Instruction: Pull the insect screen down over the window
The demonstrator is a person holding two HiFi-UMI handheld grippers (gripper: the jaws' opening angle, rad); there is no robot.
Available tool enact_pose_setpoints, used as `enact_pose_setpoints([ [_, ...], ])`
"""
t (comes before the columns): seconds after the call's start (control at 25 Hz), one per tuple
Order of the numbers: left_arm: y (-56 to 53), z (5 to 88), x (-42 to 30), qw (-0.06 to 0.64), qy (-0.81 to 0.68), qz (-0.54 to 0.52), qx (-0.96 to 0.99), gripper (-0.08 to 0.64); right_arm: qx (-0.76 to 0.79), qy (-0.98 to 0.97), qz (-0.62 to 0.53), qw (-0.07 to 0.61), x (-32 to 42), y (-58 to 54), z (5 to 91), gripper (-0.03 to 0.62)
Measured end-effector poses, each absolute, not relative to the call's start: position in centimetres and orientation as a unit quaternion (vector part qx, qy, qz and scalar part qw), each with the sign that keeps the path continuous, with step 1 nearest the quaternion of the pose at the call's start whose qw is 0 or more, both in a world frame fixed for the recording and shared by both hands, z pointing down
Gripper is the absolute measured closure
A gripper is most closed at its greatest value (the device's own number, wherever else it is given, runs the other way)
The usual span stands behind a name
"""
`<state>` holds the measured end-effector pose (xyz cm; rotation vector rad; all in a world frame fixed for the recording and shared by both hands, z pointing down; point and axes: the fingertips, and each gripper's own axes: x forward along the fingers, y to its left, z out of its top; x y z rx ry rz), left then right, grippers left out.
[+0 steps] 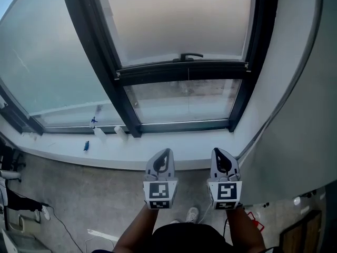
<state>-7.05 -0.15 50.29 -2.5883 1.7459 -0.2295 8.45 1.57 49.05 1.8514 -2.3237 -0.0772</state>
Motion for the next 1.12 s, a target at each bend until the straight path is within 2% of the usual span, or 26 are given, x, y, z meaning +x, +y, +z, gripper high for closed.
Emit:
enact_pose_setpoints([
  [0.64,7.7,51.4,-11.2,-0.013,0.552,-0.064,-0.831,0.557,0.622,-0.778,-0.015,0.083,4.4,9.8,49.9,0.589],
  [1.12,10.8,51.5,-9.3,-0.015,0.564,-0.062,-0.823,0.558,0.608,-0.789,-0.026,0.086,6.2,12.7,49.9,0.589],
])
